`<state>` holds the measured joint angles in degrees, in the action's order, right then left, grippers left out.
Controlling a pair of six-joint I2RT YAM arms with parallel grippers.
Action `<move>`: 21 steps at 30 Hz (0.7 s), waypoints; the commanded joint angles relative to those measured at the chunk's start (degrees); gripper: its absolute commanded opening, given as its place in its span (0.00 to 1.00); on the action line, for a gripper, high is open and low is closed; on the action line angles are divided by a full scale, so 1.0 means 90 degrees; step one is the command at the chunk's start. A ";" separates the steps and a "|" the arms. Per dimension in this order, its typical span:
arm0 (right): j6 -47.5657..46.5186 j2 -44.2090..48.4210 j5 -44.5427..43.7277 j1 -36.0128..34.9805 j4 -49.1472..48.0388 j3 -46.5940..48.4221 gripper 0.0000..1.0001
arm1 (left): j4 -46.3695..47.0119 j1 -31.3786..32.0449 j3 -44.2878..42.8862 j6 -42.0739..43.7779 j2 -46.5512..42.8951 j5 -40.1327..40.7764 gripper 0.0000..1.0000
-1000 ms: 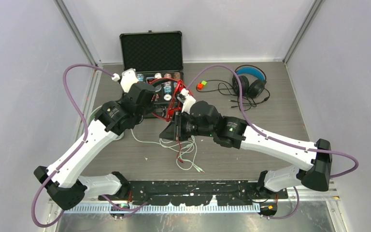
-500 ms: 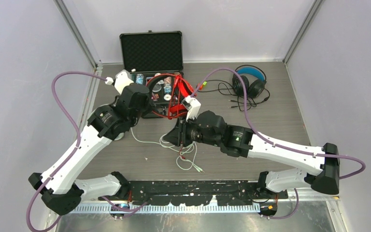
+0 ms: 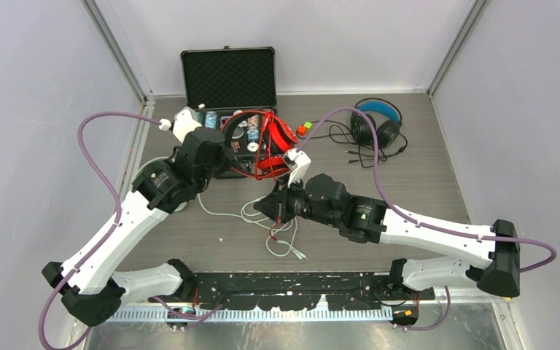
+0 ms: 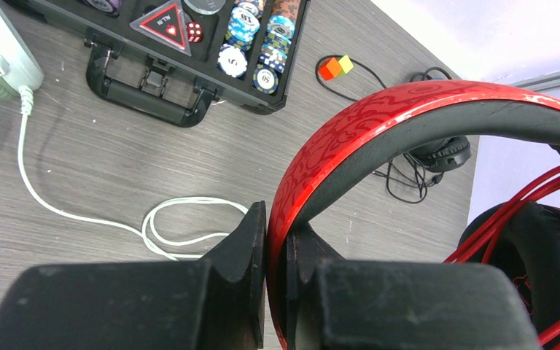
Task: Wrap the headphones
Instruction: Wrap the headphones cable around the headphones.
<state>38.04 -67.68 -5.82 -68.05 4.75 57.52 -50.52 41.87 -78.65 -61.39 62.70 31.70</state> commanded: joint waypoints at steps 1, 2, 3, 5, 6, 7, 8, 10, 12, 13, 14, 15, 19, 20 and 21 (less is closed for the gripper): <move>-0.0050 0.0101 -0.0137 -0.0162 -0.0409 0.0031 0.02 | 0.1160 -0.0008 0.0002 -0.0617 -0.0194 0.0149 0.00; -0.0048 0.0059 -0.0156 -0.0191 -0.0436 0.0086 0.01 | 0.1219 -0.0004 0.0015 -0.0634 -0.0173 0.0142 0.00; -0.0055 0.0005 -0.0177 -0.0222 -0.0448 0.0172 0.01 | 0.1264 -0.0004 0.0013 -0.0647 -0.0149 0.0126 0.00; -0.0106 -0.0159 -0.0248 -0.0270 -0.0367 0.0420 0.00 | 0.1281 -0.0003 -0.0028 -0.0651 -0.0066 0.0111 0.00; -0.0149 -0.0231 -0.0298 -0.0280 -0.0294 0.0562 0.00 | 0.1279 -0.0003 -0.0030 -0.0656 -0.0030 0.0110 0.00; -0.0192 -0.0307 -0.0329 -0.0294 -0.0257 0.0687 0.00 | 0.1290 -0.0003 -0.0032 -0.0658 0.0004 0.0105 0.00; -0.0223 -0.0380 -0.0376 -0.0300 -0.0216 0.0790 0.00 | 0.1309 -0.0003 -0.0026 -0.0660 0.0020 0.0088 0.00; -0.0254 -0.0523 -0.0418 -0.0309 -0.0104 0.0987 0.00 | 0.1333 -0.0003 -0.0011 -0.0679 0.0037 0.0058 0.00; -0.0281 -0.0636 -0.0431 -0.0306 0.0002 0.1142 0.00 | 0.1341 -0.0003 -0.0021 -0.0680 0.0054 0.0047 0.00; -0.0282 -0.0678 -0.0440 -0.0301 0.0032 0.1180 0.01 | 0.1317 -0.0001 -0.0033 -0.0677 0.0055 0.0050 0.00; -0.0275 -0.0712 -0.0459 -0.0317 0.0050 0.1204 0.00 | 0.1308 -0.0003 -0.0032 -0.0680 0.0058 0.0059 0.00; -0.0260 -0.0736 -0.0482 -0.0322 0.0073 0.1211 0.01 | 0.1314 -0.0002 -0.0033 -0.0672 0.0052 0.0066 0.00; -0.0266 -0.0796 -0.0610 -0.0343 0.0216 0.1300 0.00 | 0.1299 -0.0005 -0.0016 -0.0652 0.0070 0.0109 0.00; -0.0303 -0.0821 -0.0671 -0.0348 0.0269 0.1333 0.00 | 0.1294 -0.0004 -0.0013 -0.0650 0.0095 0.0110 0.00; -0.0348 -0.0872 -0.0725 -0.0350 0.0350 0.1377 0.00 | 0.1294 -0.0004 -0.0014 -0.0651 0.0110 0.0088 0.00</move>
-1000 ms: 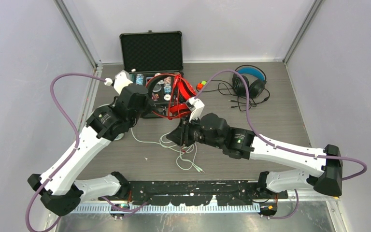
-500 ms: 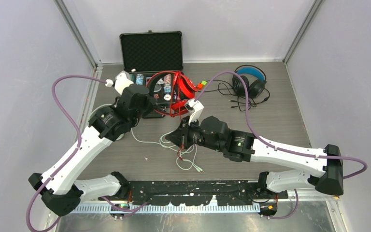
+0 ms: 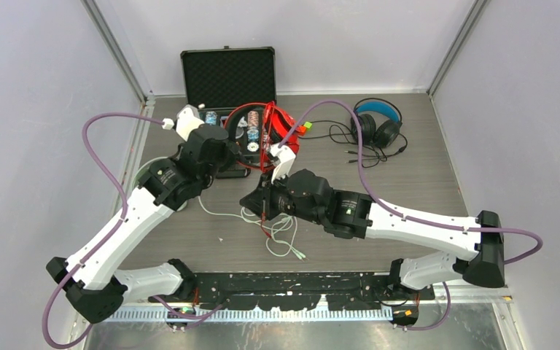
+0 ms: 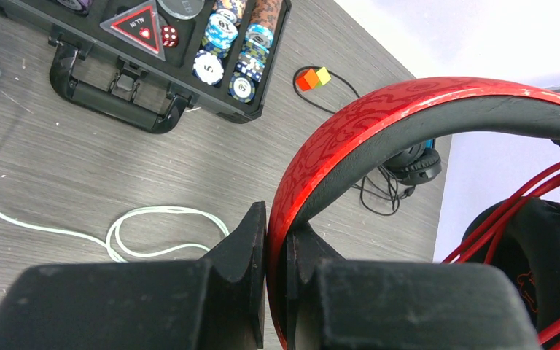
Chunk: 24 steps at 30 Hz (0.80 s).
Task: Wrap the headphones
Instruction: Wrap the headphones cable around the headphones.
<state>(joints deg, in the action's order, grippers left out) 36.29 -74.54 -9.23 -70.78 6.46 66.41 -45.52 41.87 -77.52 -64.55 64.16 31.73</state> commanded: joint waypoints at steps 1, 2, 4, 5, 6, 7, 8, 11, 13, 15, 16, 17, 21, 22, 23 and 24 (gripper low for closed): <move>-0.0198 -0.0165 -0.0397 -0.0058 0.0237 0.0451 0.00 | 0.0744 -0.0004 -0.0137 -0.0298 -0.0029 0.0066 0.00; -0.0233 -0.0222 -0.0424 -0.0057 0.0314 0.0557 0.00 | 0.0741 -0.0003 -0.0138 -0.0307 0.0006 0.0056 0.00; -0.0278 -0.0310 -0.0494 -0.0074 0.0453 0.0695 0.01 | 0.0697 -0.0011 -0.0149 -0.0309 0.0010 0.0131 0.00; -0.0312 -0.0335 -0.0496 -0.0067 0.0471 0.0733 0.01 | 0.0705 -0.0007 -0.0134 -0.0308 -0.0020 0.0157 0.00; -0.0341 -0.0348 -0.0489 -0.0070 0.0475 0.0753 0.01 | 0.0712 -0.0010 -0.0128 -0.0304 -0.0038 0.0173 0.00; -0.0363 -0.0355 -0.0479 -0.0073 0.0478 0.0754 0.01 | 0.0715 -0.0013 -0.0130 -0.0299 -0.0049 0.0168 0.00; -0.0390 -0.0356 -0.0469 -0.0076 0.0484 0.0742 0.00 | 0.0718 -0.0013 -0.0136 -0.0301 -0.0055 0.0154 0.00; -0.0516 -0.0424 -0.0554 -0.0080 0.0677 0.0706 0.00 | 0.0708 -0.0038 -0.0174 -0.0340 -0.0057 -0.0081 0.00; -0.0569 -0.0431 -0.0754 -0.0076 0.0820 0.0625 0.00 | 0.0716 -0.0068 -0.0169 -0.0462 -0.0089 -0.0288 0.00; -0.0625 -0.0381 -0.0984 -0.0077 0.0837 0.0466 0.01 | 0.0782 -0.0081 -0.0122 -0.0570 -0.0141 -0.0472 0.00; -0.0655 -0.0359 -0.1060 -0.0083 0.0838 0.0408 0.00 | 0.0811 -0.0082 -0.0111 -0.0614 -0.0173 -0.0552 0.00; -0.0674 -0.0326 -0.1123 -0.0076 0.0838 0.0359 0.01 | 0.0823 -0.0082 -0.0108 -0.0663 -0.0196 -0.0600 0.00; -0.0760 -0.0214 -0.1140 -0.0084 0.0790 0.0191 0.12 | 0.0921 -0.0079 -0.0098 -0.0782 -0.0272 -0.0764 0.00; -0.0770 -0.0176 -0.1125 -0.0083 0.0782 0.0153 0.14 | 0.0932 -0.0081 -0.0108 -0.0791 -0.0282 -0.0784 0.00; -0.0771 -0.0132 -0.1095 -0.0079 0.0758 0.0105 0.16 | 0.0935 -0.0077 -0.0108 -0.0803 -0.0283 -0.0798 0.00; -0.0784 -0.0068 -0.1057 -0.0084 0.0722 0.0038 0.17 | 0.0932 -0.0081 -0.0108 -0.0812 -0.0278 -0.0807 0.00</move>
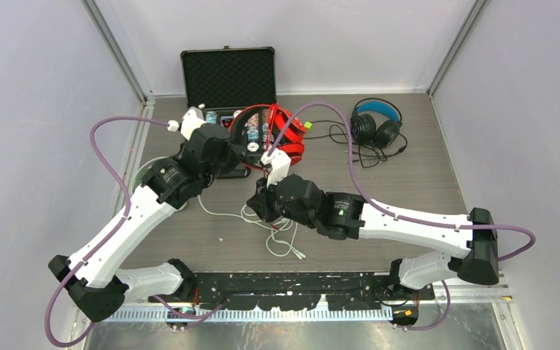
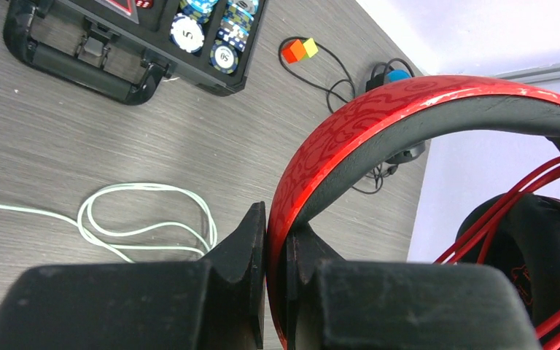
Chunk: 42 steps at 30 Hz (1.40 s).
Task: Wrap the headphones
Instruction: Wrap the headphones cable around the headphones.
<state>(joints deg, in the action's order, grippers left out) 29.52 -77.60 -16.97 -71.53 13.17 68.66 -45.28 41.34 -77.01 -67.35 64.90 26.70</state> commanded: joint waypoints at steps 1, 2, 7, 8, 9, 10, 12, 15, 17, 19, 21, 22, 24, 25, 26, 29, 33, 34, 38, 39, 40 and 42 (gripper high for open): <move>-0.0028 0.0352 -0.0152 0.0003 -0.0086 -0.0292 0.17 | 0.0895 -0.0023 -0.0164 -0.0504 -0.0371 -0.0259 0.00; -0.0034 0.0432 -0.0107 0.0001 -0.0145 -0.0380 0.17 | 0.0887 -0.0023 -0.0155 -0.0518 -0.0373 -0.0261 0.00; -0.0095 0.0971 0.0108 0.0004 -0.0560 -0.0937 0.18 | 0.0889 -0.0023 -0.0097 -0.0584 -0.0413 -0.0321 0.00; -0.0097 0.1057 0.0101 0.0005 -0.0595 -0.1034 0.19 | 0.0907 -0.0016 -0.0096 -0.0600 -0.0423 -0.0348 0.00; -0.0101 0.1134 0.0083 0.0001 -0.0632 -0.1116 0.19 | 0.0922 -0.0022 -0.0095 -0.0609 -0.0424 -0.0378 0.00; -0.0113 0.1192 0.0078 0.0004 -0.0681 -0.1205 0.19 | 0.0928 -0.0023 -0.0095 -0.0637 -0.0426 -0.0416 0.00; -0.0155 0.1285 0.0102 0.0003 -0.0785 -0.1357 0.20 | 0.0969 -0.0023 -0.0097 -0.0676 -0.0417 -0.0507 0.00; -0.0199 0.1405 0.0151 -0.0001 -0.1009 -0.1598 0.20 | 0.1032 -0.0023 -0.0086 -0.0736 -0.0407 -0.0639 0.00; -0.0204 0.1456 0.0115 0.0007 -0.1130 -0.1703 0.20 | 0.1060 -0.0023 -0.0086 -0.0777 -0.0394 -0.0715 0.00; -0.0219 0.1499 0.0075 0.0005 -0.1198 -0.1784 0.17 | 0.1080 -0.0023 -0.0091 -0.0804 -0.0390 -0.0756 0.00; -0.0228 0.1538 0.0059 0.0004 -0.1240 -0.1855 0.17 | 0.1080 -0.0021 -0.0106 -0.0800 -0.0400 -0.0769 0.00; -0.0232 0.1568 0.0059 0.0000 -0.1264 -0.1888 0.17 | 0.1069 -0.0023 -0.0109 -0.0803 -0.0404 -0.0769 0.00; -0.0259 0.1650 0.0064 0.0000 -0.1338 -0.1976 0.15 | 0.1066 -0.0023 -0.0106 -0.0800 -0.0427 -0.0764 0.00; -0.0267 0.1687 0.0043 -0.0002 -0.1371 -0.2042 0.13 | 0.1073 -0.0023 -0.0105 -0.0800 -0.0447 -0.0792 0.00; -0.0281 0.1718 0.0004 0.0007 -0.1416 -0.2102 0.11 | 0.1080 -0.0023 -0.0097 -0.0810 -0.0458 -0.0831 0.00; -0.0322 0.1775 -0.0093 0.0008 -0.1654 -0.2287 0.05 | 0.1175 -0.0023 -0.0087 -0.0895 -0.0504 -0.1097 0.00; -0.0498 0.1827 -0.0058 0.0011 -0.2019 -0.2431 0.00 | 0.1432 -0.0022 0.0025 -0.0992 -0.0633 -0.1647 0.00; -0.0550 0.1827 -0.0071 0.0008 -0.2066 -0.2432 0.00 | 0.1529 -0.0023 0.0076 -0.0993 -0.0663 -0.1794 0.00; -0.0739 0.1737 -0.0083 0.0012 -0.2063 -0.2265 0.00 | 0.1548 -0.0023 0.0097 -0.0835 -0.0726 -0.2017 0.00; -0.0766 0.1679 -0.0042 0.0010 -0.2046 -0.2196 0.00 | 0.1470 -0.0023 0.0092 -0.0824 -0.0732 -0.1997 0.00; -0.0783 0.1629 -0.0018 0.0009 -0.2035 -0.2127 0.00 | 0.1462 -0.0018 0.0106 -0.0818 -0.0739 -0.1982 0.00; -0.0809 0.1527 0.0041 0.0016 -0.2016 -0.2048 0.00 | 0.1631 -0.0022 0.0157 -0.0822 -0.0760 -0.2060 0.00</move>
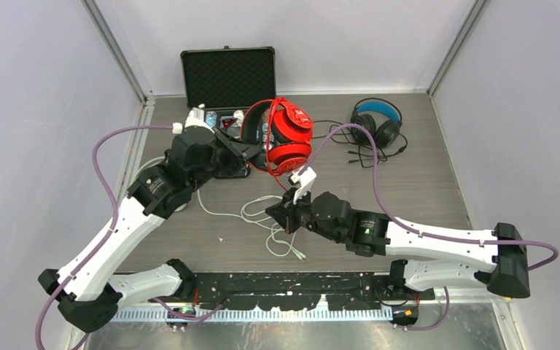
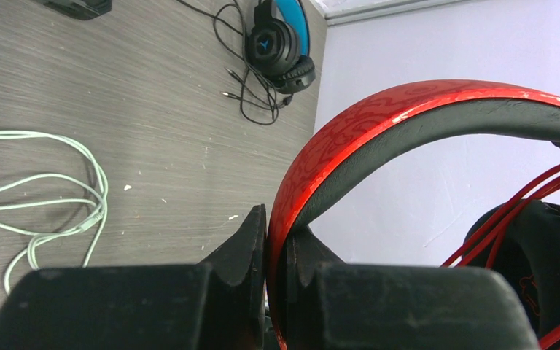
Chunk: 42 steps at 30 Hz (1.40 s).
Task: Wrap the headphones
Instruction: Wrap the headphones cable around the headphones.
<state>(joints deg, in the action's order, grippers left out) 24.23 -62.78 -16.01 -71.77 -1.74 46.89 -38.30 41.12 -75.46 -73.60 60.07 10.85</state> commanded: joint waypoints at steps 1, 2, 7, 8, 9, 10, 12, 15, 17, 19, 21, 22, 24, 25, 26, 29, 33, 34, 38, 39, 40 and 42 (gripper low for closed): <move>-0.0223 -0.0169 -0.0051 0.0041 -0.0342 0.0404 0.00 | 0.0926 0.0001 -0.0013 -0.0134 -0.0215 -0.0352 0.00; -0.0222 -0.0243 -0.0048 0.0038 -0.0315 0.0434 0.00 | 0.0949 0.0001 -0.0036 -0.0112 -0.0179 -0.0390 0.00; -0.0150 -0.0307 -0.0022 0.0044 -0.0255 0.0486 0.00 | 0.0860 0.0001 -0.0172 0.0014 -0.0070 -0.0367 0.00; -0.0149 -0.0282 -0.0066 0.0037 -0.0254 0.0470 0.00 | 0.0887 0.0001 -0.0162 0.0021 -0.0064 -0.0348 0.00; -0.0137 -0.0259 -0.0098 0.0042 -0.0242 0.0451 0.00 | 0.0898 0.0001 -0.0150 0.0059 -0.0064 -0.0304 0.00; -0.0134 -0.0238 -0.0117 0.0038 -0.0209 0.0442 0.00 | 0.0869 0.0001 -0.0153 0.0078 -0.0055 -0.0252 0.00; -0.0134 -0.0240 -0.0152 0.0038 -0.0110 0.0463 0.01 | 0.0826 0.0001 -0.0143 0.0149 -0.0044 -0.0134 0.00; -0.0094 -0.0351 -0.0088 0.0035 0.0024 0.0575 0.00 | 0.0819 0.0001 -0.0156 0.0243 0.0013 0.0121 0.00; -0.0056 -0.0442 0.0015 0.0031 0.0027 0.0622 0.01 | 0.0735 0.0001 -0.0250 0.0276 0.0098 0.0327 0.00; -0.0019 -0.0472 -0.0032 0.0023 0.0015 0.0625 0.01 | 0.0633 0.0005 -0.0364 0.0296 0.0180 0.0535 0.00; 0.0002 -0.0455 -0.0122 0.0012 -0.0014 0.0571 0.00 | 0.0614 0.0001 -0.0425 0.0326 0.0239 0.0682 0.00; 0.0003 -0.0446 -0.0154 0.0006 -0.0029 0.0549 0.00 | 0.0637 0.0002 -0.0440 0.0335 0.0271 0.0747 0.00; -0.0003 -0.0464 -0.0183 0.0015 -0.0013 0.0549 0.00 | 0.0649 0.0003 -0.0453 0.0282 0.0329 0.0783 0.00; -0.0002 -0.0485 -0.0201 0.0011 0.0001 0.0551 0.00 | 0.0706 0.0001 -0.0453 0.0237 0.0358 0.0734 0.00; 0.0003 -0.0497 -0.0230 0.0010 -0.0002 0.0526 0.01 | 0.0773 0.0005 -0.0447 0.0204 0.0377 0.0654 0.00; 0.0040 -0.0424 -0.0451 0.0018 -0.0108 0.0349 0.00 | 0.0885 -0.0006 -0.0436 0.0100 0.0405 0.0360 0.00; 0.0001 -0.0162 -0.0703 0.0117 -0.0015 0.0164 0.05 | 0.0771 -0.0009 -0.0385 0.0212 0.0259 -0.0106 0.00; -0.0030 -0.0065 -0.0760 0.0146 -0.0020 0.0096 0.07 | 0.0738 -0.0006 -0.0321 0.0234 0.0181 -0.0170 0.00; -0.0109 0.0184 -0.0824 0.0264 -0.0077 -0.0159 0.08 | 0.0657 -0.0016 -0.0084 0.0296 -0.0140 -0.0308 0.00; -0.0115 0.0200 -0.0819 0.0316 -0.0059 -0.0215 0.08 | 0.0654 -0.0027 -0.0068 0.0336 -0.0195 -0.0366 0.00; -0.0104 0.0211 -0.0819 0.0360 -0.0024 -0.0250 0.06 | 0.0659 -0.0035 -0.0080 0.0378 -0.0229 -0.0454 0.00; -0.0076 0.0276 -0.0819 0.0438 -0.0015 -0.0334 0.04 | 0.0620 -0.0057 -0.0140 0.0523 -0.0248 -0.0665 0.00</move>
<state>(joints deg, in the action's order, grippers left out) 23.88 -62.15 -21.02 -69.08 0.14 45.15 -36.93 40.86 -75.53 -70.43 60.77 9.32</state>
